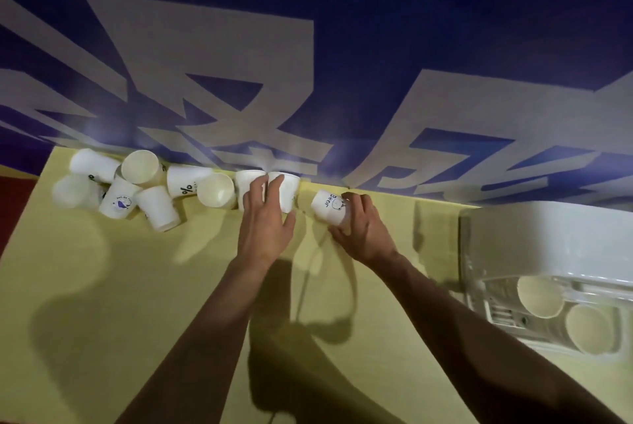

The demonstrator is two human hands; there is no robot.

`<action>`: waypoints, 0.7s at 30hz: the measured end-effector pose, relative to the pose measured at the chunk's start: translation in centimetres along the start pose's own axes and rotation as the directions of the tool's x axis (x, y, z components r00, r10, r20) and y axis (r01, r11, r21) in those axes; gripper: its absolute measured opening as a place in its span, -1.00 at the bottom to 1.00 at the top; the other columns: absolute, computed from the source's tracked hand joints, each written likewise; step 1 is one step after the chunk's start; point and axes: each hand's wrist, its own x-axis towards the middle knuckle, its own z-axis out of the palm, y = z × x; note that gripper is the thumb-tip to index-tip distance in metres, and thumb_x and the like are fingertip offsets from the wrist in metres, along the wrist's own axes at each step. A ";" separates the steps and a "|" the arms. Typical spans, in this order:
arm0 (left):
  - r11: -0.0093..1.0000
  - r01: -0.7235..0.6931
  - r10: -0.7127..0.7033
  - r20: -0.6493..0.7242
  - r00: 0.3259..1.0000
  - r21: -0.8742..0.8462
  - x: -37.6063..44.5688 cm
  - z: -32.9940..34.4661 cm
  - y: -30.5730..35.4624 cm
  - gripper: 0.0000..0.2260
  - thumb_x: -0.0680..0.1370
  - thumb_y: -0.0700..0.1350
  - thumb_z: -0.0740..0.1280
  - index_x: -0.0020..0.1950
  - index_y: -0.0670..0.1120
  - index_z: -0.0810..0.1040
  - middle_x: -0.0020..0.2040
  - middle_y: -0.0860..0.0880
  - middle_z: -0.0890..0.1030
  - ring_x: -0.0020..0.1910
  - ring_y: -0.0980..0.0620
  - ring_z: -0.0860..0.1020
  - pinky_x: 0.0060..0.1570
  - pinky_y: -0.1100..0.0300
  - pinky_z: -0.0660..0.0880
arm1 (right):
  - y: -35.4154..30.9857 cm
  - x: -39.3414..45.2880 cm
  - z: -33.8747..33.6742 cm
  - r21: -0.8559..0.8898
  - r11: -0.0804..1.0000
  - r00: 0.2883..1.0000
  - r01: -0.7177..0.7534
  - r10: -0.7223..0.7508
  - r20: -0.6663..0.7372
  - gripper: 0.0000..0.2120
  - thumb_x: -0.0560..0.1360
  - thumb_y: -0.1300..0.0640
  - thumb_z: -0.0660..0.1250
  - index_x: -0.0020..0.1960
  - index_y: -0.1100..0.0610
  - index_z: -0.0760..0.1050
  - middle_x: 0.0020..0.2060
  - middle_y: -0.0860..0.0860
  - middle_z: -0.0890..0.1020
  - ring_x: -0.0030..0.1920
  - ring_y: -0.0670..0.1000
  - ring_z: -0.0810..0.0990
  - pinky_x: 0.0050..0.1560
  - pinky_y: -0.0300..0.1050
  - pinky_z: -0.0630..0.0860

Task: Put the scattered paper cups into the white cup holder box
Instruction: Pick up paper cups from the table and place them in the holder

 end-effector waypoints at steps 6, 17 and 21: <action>0.971 -0.042 0.027 0.069 0.997 0.235 3.6 3.4 0.5 -0.35 0.43 -0.07 0.53 0.46 -0.10 0.36 0.37 -0.21 0.38 0.36 -0.22 0.33 0.40 -0.07 0.28 | -0.1 -6.3 -4.2 0.052 0.998 0.995 0.039 -0.034 -0.091 -0.41 0.53 0.02 0.49 0.42 0.26 0.36 0.22 0.06 0.46 0.16 0.09 0.50 0.21 -0.15 0.46; 0.998 0.041 -0.030 0.250 0.968 -0.040 -1.3 6.4 3.4 -0.69 0.52 -0.09 0.49 0.23 -0.06 0.56 0.37 -0.13 0.30 0.18 -0.20 0.50 0.18 -0.03 0.53 | 1.3 -13.2 -6.7 0.163 0.986 0.985 -0.034 0.061 -0.160 -0.40 0.57 0.00 0.43 0.47 0.20 0.28 0.25 0.00 0.41 0.14 0.00 0.51 0.11 -0.09 0.57; 0.990 0.038 -0.002 0.251 0.968 -0.138 -5.1 5.8 6.9 -0.63 0.53 -0.11 0.47 0.33 -0.02 0.55 0.42 -0.08 0.27 0.23 -0.10 0.49 0.22 0.12 0.44 | 1.7 -15.6 -9.0 0.197 0.980 0.982 -0.024 0.060 -0.180 -0.40 0.58 -0.03 0.36 0.50 0.19 0.26 0.30 0.04 0.42 0.22 0.02 0.53 0.18 0.02 0.57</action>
